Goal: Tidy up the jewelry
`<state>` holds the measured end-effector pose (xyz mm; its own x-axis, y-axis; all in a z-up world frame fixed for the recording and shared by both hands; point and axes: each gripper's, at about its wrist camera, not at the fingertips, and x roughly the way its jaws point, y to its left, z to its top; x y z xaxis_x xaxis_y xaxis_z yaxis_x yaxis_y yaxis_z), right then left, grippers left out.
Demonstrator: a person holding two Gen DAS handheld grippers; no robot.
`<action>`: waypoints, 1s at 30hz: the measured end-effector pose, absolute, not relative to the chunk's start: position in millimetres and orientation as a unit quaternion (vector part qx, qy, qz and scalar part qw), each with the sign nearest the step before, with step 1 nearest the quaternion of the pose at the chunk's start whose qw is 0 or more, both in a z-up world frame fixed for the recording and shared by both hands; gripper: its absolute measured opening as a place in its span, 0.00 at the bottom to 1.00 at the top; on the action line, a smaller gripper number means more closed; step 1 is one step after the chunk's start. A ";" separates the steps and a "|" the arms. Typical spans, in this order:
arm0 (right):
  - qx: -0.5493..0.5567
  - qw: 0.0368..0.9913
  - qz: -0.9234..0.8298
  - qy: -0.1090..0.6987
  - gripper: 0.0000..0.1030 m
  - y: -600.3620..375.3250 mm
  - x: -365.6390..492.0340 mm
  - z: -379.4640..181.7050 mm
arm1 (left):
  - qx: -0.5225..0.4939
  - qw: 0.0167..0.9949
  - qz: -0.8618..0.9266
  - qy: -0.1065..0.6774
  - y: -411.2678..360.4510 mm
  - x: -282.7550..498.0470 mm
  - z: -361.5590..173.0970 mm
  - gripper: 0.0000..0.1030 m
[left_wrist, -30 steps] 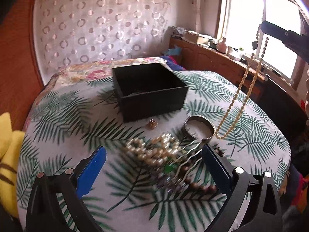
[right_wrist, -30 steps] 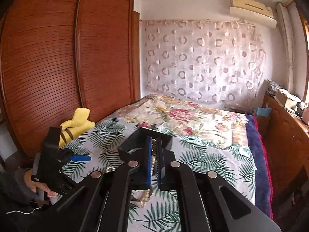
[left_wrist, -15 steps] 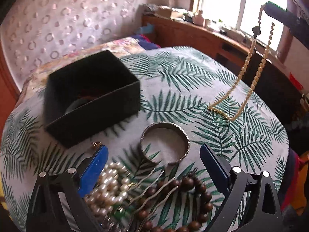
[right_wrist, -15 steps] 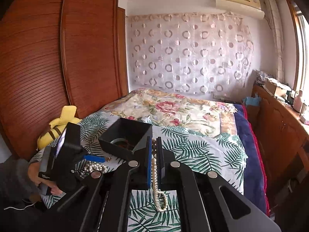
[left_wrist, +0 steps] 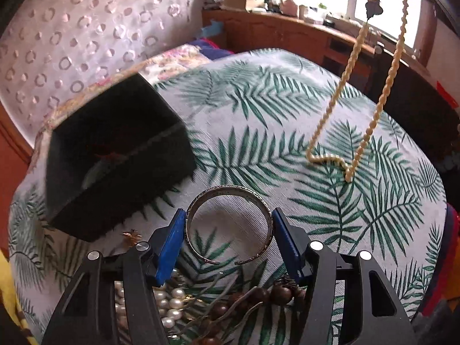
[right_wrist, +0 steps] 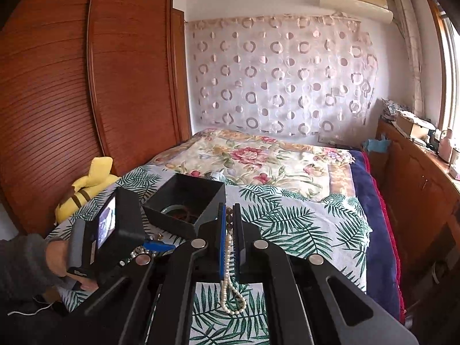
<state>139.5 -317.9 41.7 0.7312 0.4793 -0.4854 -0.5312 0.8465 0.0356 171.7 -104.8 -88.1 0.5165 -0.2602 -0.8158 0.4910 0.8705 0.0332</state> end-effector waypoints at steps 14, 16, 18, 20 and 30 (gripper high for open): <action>-0.062 0.933 0.293 0.200 0.05 -283.4 156.7 94.9 | 0.069 0.907 -0.181 0.374 -47.4 184.2 -21.1 0.56; -0.063 0.933 0.298 0.195 0.05 -276.4 161.9 102.3 | 0.069 0.910 -0.174 0.371 -42.8 188.0 -16.0 0.56; -0.063 0.932 0.303 0.191 0.05 -267.7 168.9 110.0 | 0.068 0.912 -0.166 0.369 -36.6 194.3 -13.1 0.56; -0.067 0.931 0.306 0.187 0.05 -260.0 173.3 115.9 | 0.066 0.913 -0.160 0.369 -30.7 200.3 -13.2 0.56; -0.078 0.928 0.314 0.184 0.05 -229.7 202.0 132.8 | 0.039 0.912 -0.141 0.383 -11.1 236.7 -35.6 0.56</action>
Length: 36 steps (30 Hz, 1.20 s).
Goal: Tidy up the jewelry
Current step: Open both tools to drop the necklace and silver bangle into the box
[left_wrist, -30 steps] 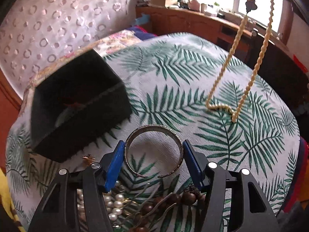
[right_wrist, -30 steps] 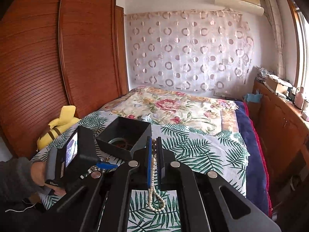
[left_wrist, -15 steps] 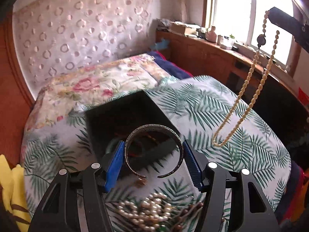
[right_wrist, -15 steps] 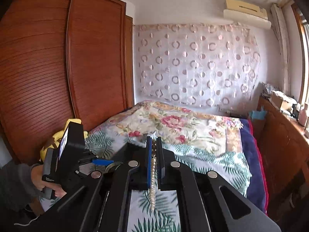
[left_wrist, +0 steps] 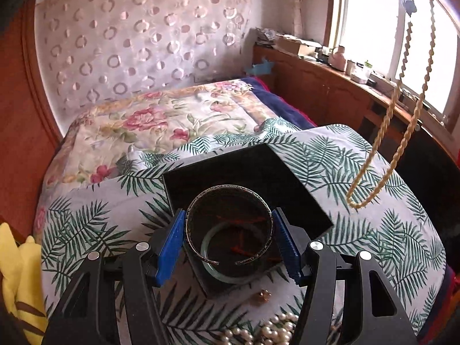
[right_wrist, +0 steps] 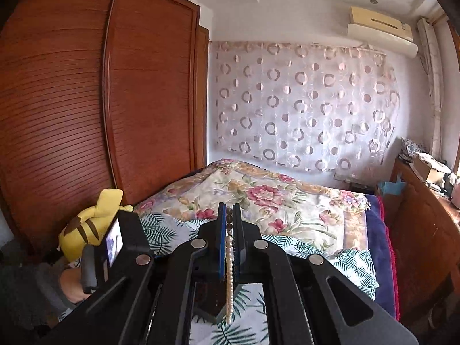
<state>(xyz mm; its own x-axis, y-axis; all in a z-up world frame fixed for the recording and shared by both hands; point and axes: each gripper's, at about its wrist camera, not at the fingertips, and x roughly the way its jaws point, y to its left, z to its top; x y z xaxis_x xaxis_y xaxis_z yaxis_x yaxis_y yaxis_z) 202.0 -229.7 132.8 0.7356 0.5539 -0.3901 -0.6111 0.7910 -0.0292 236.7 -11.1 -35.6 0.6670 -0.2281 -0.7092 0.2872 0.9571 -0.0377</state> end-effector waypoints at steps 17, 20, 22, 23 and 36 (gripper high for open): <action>-0.088 0.909 0.334 0.232 0.05 -188.4 246.6 83.1 | 0.013 0.932 -0.126 0.339 11.8 219.3 -25.0 0.70; -0.089 0.902 0.335 0.258 0.05 -181.6 254.9 60.7 | 0.015 0.936 -0.120 0.330 16.1 210.7 -21.6 0.71; -0.093 0.897 0.333 0.276 0.05 -176.4 258.5 45.1 | 0.016 0.938 -0.117 0.325 18.9 203.4 -20.7 0.75; -0.095 0.893 0.333 0.288 0.05 -173.5 260.3 35.6 | 0.015 0.939 -0.116 0.322 20.0 199.6 -20.6 0.78; -0.087 0.879 0.322 0.342 0.39 -179.3 240.8 -23.1 | -0.003 0.940 -0.113 0.323 33.8 137.6 -36.5 0.85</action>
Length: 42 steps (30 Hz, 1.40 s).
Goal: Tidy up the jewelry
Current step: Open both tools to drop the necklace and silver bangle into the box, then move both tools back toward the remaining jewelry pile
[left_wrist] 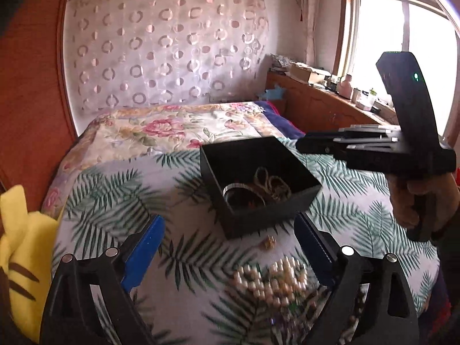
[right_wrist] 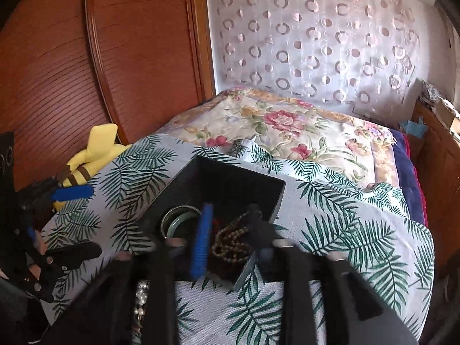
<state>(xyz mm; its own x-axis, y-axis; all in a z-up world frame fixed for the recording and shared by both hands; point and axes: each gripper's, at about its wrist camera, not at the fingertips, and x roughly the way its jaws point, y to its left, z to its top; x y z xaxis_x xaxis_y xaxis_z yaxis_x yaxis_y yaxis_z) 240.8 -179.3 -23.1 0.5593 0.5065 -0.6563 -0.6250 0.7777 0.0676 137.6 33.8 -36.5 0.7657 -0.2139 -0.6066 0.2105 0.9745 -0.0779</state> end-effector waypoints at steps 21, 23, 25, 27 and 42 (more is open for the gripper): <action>-0.093 0.850 0.347 0.386 0.62 -211.7 109.9 -91.0 | -0.003 0.925 -0.118 0.363 37.4 61.7 -74.8 0.89; -0.098 0.846 0.351 0.390 0.63 -209.0 102.6 -94.3 | -0.002 0.923 -0.117 0.367 37.6 57.0 -77.9 0.89; -0.101 0.842 0.356 0.393 0.63 -205.5 96.0 -96.3 | -0.006 0.920 -0.118 0.373 37.9 54.3 -81.6 0.89; -0.102 0.839 0.359 0.396 0.63 -202.1 92.4 -99.1 | -0.007 0.918 -0.120 0.378 36.8 53.2 -84.9 0.89; -0.122 0.853 0.305 0.405 0.19 -216.6 100.3 -103.1 | 0.003 0.905 -0.161 0.393 5.5 58.9 -94.1 0.89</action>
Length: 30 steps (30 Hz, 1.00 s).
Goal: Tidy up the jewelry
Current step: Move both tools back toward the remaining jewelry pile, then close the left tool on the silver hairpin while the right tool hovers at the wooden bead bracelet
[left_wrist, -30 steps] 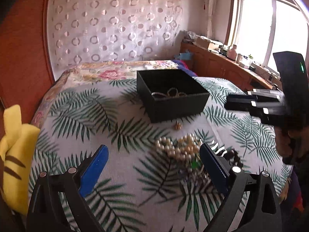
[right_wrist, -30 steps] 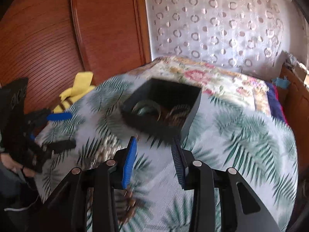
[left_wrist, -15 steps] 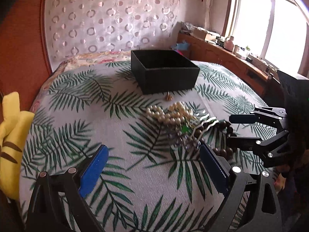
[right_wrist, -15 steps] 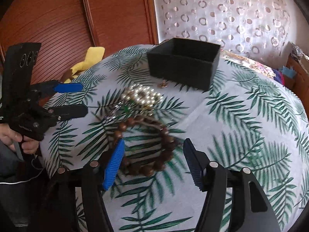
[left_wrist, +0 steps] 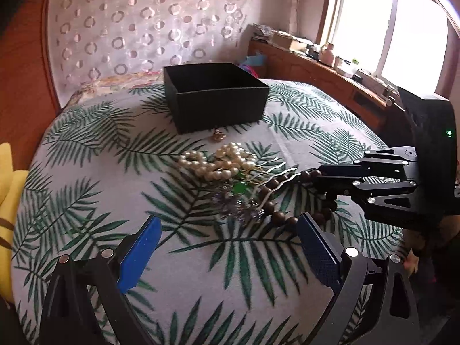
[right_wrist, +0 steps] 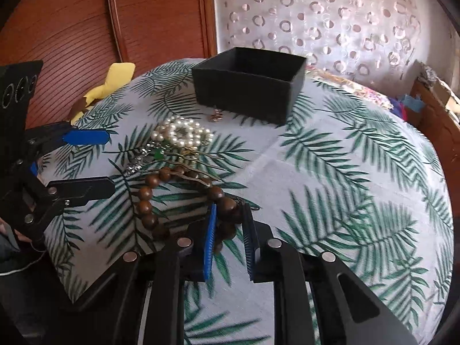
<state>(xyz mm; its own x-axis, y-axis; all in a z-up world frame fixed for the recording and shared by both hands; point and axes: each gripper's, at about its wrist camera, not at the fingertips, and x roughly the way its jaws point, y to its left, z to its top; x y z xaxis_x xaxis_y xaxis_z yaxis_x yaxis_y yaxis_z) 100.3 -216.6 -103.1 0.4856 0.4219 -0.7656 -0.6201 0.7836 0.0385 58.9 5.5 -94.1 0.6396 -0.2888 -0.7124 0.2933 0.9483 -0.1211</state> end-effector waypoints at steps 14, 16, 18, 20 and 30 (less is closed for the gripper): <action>-0.122 0.869 0.272 0.394 0.19 -248.9 98.2 -107.3 | 0.024 0.891 -0.167 0.421 -14.4 82.9 -100.7 0.68; -0.121 0.870 0.273 0.393 0.19 -248.8 98.5 -107.4 | 0.026 0.890 -0.167 0.423 -15.3 84.4 -101.5 0.67; -0.117 0.870 0.274 0.393 0.19 -249.8 99.3 -107.7 | 0.027 0.890 -0.167 0.424 -16.7 86.5 -101.7 0.67; -0.113 0.870 0.276 0.394 0.20 -250.3 99.3 -108.0 | 0.034 0.889 -0.167 0.424 -20.0 87.8 -102.8 0.67; -0.100 0.868 0.281 0.397 0.20 -252.0 101.4 -107.9 | 0.077 0.891 -0.159 0.418 -29.1 87.1 -105.0 0.53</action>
